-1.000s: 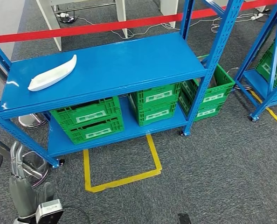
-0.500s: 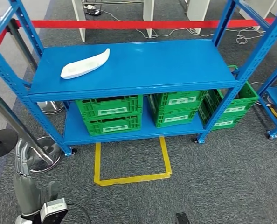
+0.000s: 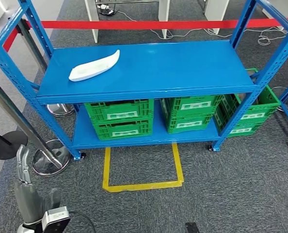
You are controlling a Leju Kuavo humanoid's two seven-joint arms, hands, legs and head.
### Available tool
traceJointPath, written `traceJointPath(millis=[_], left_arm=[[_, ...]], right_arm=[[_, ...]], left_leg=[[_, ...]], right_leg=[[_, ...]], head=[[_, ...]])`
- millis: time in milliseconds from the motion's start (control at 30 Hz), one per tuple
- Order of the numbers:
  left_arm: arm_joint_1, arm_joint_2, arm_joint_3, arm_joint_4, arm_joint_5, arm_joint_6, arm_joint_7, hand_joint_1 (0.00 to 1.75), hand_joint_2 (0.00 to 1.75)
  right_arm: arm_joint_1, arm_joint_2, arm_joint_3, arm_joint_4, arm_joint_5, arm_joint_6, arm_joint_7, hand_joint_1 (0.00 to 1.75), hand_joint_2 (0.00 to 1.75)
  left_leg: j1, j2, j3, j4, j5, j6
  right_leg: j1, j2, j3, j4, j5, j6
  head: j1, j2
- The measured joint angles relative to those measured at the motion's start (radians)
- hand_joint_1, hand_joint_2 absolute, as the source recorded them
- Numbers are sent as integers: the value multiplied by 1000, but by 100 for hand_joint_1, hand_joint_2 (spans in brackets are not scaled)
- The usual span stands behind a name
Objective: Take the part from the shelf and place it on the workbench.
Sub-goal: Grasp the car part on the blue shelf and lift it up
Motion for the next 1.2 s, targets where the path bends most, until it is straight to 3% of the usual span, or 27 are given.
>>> traceJointPath(millis=[67,167,200,233,267,333,467,533,600,633,667,700,767,800,867,900,967,1000,1067,1133,1200], left_arm=[[1,0,0,0,2,0,0,0,0],[2,2,0,0,11,0,-1,0,0],[2,3,0,1,13,0,-1,0,0],[2,4,0,1,13,0,-1,0,0],[2,4,0,1,13,0,-1,0,0],[1,5,0,2,14,0,-1,0,0],[2,7,-1,2,14,1,-1,0,0],[1,7,-2,2,15,1,-1,0,0],[1,8,-3,2,16,1,-1,0,0],[2,9,-3,2,17,0,-1,0,0],[2,11,-3,3,17,0,-1,0,0],[2,12,-4,3,18,0,-1,0,0],[2,13,-7,3,18,0,-1,0,0],[2,14,-9,3,18,0,-1,0,0],[2,14,-14,4,17,0,-1,0,0],[2,14,-17,4,17,1,-1,0,0],[2,15,-24,5,15,1,-1,0,0],[2,16,-26,5,15,1,-1,0,0],[1,18,-27,5,15,2,-1,0,0],[1,20,-27,5,15,2,-1,0,0],[3,22,-27,5,15,2,0,0,0]], right_arm=[[0,0,0,0,0,-1,1,0,0],[2,1,0,0,0,2,4,0,0],[3,1,0,0,1,4,4,0,0],[3,1,0,0,1,6,4,0,0],[3,1,0,0,2,7,4,0,0],[2,1,1,0,3,8,5,0,0],[1,2,2,0,3,-5,10,0,0],[-2,2,3,0,3,-11,11,0,0],[-3,5,3,0,3,-20,16,0,0],[-1,7,4,0,4,-24,19,0,0],[0,8,4,0,5,-25,21,0,0],[2,10,5,0,6,-23,22,0,0],[4,10,6,0,7,-12,22,0,0],[4,10,6,0,8,-4,22,0,0],[3,9,7,1,9,15,19,0,0],[4,8,7,2,9,22,18,0,0],[8,6,8,2,9,29,15,0,0],[10,5,8,2,10,31,14,0,0],[10,5,8,2,10,31,12,0,0],[10,5,8,2,9,21,14,0,0],[12,6,8,2,9,4,19,0,0]], left_leg=[[1,1,-5,7,-5,-11],[20,13,-92,204,-90,-49],[27,16,-107,240,-95,-56],[29,18,-84,194,-61,-56],[30,21,-50,126,-31,-53],[25,26,1,21,-6,-43],[23,23,18,-14,-14,-12],[25,22,29,-18,-15,0],[21,22,34,-18,-21,8],[18,21,37,-18,-25,10],[16,19,42,-18,-30,12],[14,17,49,-18,-36,12],[11,14,71,-18,-52,10],[10,14,81,-18,-60,7],[9,13,90,-19,-74,-3],[9,13,95,-18,-77,-10],[8,14,104,-1,-79,-20],[8,15,96,26,-78,-24],[13,17,37,129,-90,-37],[21,18,-49,235,-139,-51],[27,18,-103,256,-179,-58]], right_leg=[[-2,-1,7,-10,3,-6],[-8,-14,14,-18,6,-22],[-9,-17,17,-18,3,-22],[-9,-17,21,-18,0,-20],[-10,-17,25,-19,-2,-17],[-7,-18,29,-20,-7,-6],[-7,-19,28,-6,-3,21],[-8,-16,-8,59,-37,26],[-8,-12,-82,186,-90,29],[-8,-12,-118,239,-106,29],[-7,-12,-142,265,-104,28],[-7,-12,-147,253,-81,25],[-4,-11,-109,138,6,16],[-2,-10,-88,81,31,11],[4,-9,-57,17,29,-1],[6,-10,-53,11,17,-6],[2,-11,-29,-1,20,-18],[-1,-12,-15,-5,18,-22],[-5,-13,14,-12,6,-29],[-7,-12,38,-13,-14,-31],[-9,-10,69,-13,-41,-27]], head=[[-1,0],[-8,0],[-9,0],[-9,0],[-9,0],[-9,0],[-6,0],[-2,0],[2,0],[3,0],[3,0],[3,0],[3,0],[2,0],[0,0],[-2,0],[-3,0],[-5,0],[-9,0],[-11,0],[-11,0]])
